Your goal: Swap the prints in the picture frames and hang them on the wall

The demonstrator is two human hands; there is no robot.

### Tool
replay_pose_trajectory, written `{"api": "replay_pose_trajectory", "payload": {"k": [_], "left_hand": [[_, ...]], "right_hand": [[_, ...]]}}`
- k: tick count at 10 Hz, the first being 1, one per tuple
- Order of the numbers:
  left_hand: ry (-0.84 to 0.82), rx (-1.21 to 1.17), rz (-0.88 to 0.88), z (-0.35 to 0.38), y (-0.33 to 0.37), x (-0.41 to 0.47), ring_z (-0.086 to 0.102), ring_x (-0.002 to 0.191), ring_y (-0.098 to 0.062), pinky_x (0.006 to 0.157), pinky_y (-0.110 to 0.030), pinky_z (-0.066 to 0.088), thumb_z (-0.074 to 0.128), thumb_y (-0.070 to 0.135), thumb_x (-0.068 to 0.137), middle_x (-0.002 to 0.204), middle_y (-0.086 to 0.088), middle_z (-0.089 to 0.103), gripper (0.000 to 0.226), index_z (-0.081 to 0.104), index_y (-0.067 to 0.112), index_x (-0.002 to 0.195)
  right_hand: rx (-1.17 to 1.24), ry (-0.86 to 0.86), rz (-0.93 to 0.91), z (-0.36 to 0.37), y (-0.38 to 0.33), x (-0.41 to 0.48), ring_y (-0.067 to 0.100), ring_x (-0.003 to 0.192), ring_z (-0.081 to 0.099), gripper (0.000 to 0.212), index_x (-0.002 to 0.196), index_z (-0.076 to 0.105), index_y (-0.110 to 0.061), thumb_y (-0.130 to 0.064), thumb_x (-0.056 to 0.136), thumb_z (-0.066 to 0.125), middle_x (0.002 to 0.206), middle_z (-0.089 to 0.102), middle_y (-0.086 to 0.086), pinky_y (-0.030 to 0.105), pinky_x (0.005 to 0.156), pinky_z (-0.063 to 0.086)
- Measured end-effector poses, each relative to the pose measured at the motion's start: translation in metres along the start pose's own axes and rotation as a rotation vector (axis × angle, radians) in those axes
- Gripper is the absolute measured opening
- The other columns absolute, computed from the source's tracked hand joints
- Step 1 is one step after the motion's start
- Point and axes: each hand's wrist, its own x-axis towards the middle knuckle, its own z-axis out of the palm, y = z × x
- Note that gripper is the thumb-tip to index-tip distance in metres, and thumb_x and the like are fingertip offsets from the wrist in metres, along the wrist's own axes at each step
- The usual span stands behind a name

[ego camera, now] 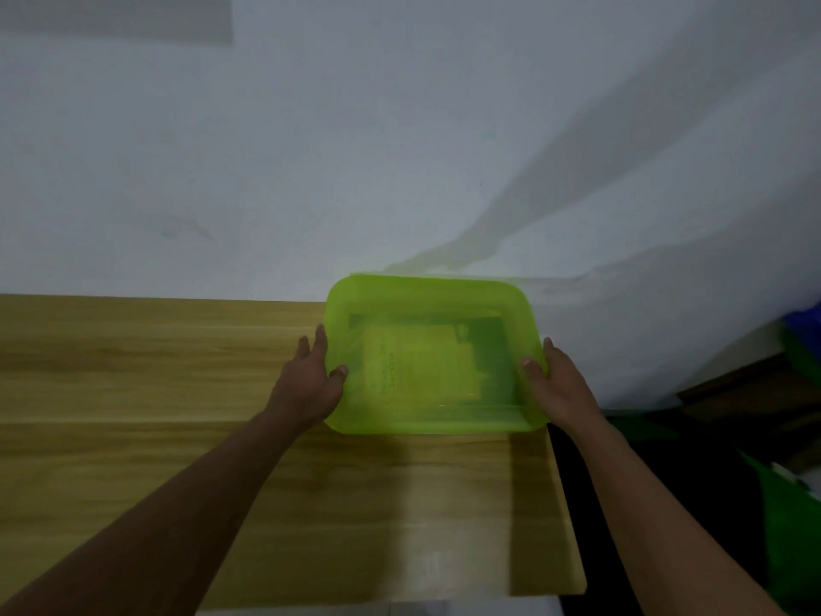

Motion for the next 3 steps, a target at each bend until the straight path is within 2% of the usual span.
{"api": "replay_pose_trajectory", "payload": {"k": [1, 2, 3], "left_hand": [[0.229, -0.142, 0.173, -0.013, 0.001, -0.039, 0.046, 0.130, -0.028, 0.110, -0.037, 0.036, 0.050, 0.034, 0.091, 0.143, -0.013, 0.048, 0.063, 0.039, 0.008, 0.147], [0.334, -0.281, 0.340, -0.027, -0.008, -0.105, 0.063, 0.089, -0.006, 0.079, -0.032, 0.054, 0.050, 0.041, 0.090, 0.106, 0.009, 0.067, 0.038, 0.063, 0.025, 0.122], [0.279, -0.366, 0.315, -0.031, -0.045, -0.189, 0.060, 0.059, 0.004, 0.056, -0.013, 0.048, 0.067, 0.033, 0.084, 0.071, 0.021, 0.065, 0.023, 0.064, 0.049, 0.100]], "right_hand": [[0.008, 0.084, -0.062, -0.022, -0.023, -0.028, 0.018, 0.150, 0.015, 0.065, 0.155, 0.026, -0.016, -0.043, 0.101, 0.047, 0.163, 0.019, 0.010, 0.030, 0.117, 0.015], [0.078, 0.196, -0.254, -0.062, -0.078, -0.086, 0.014, 0.145, 0.031, 0.052, 0.140, 0.051, -0.024, -0.042, 0.092, 0.062, 0.156, 0.037, 0.005, 0.025, 0.112, 0.025], [0.397, 0.300, -0.497, -0.116, -0.144, -0.177, 0.003, 0.125, 0.054, 0.042, 0.124, 0.064, -0.025, -0.037, 0.083, 0.065, 0.131, 0.063, -0.007, 0.017, 0.100, 0.044]]}}
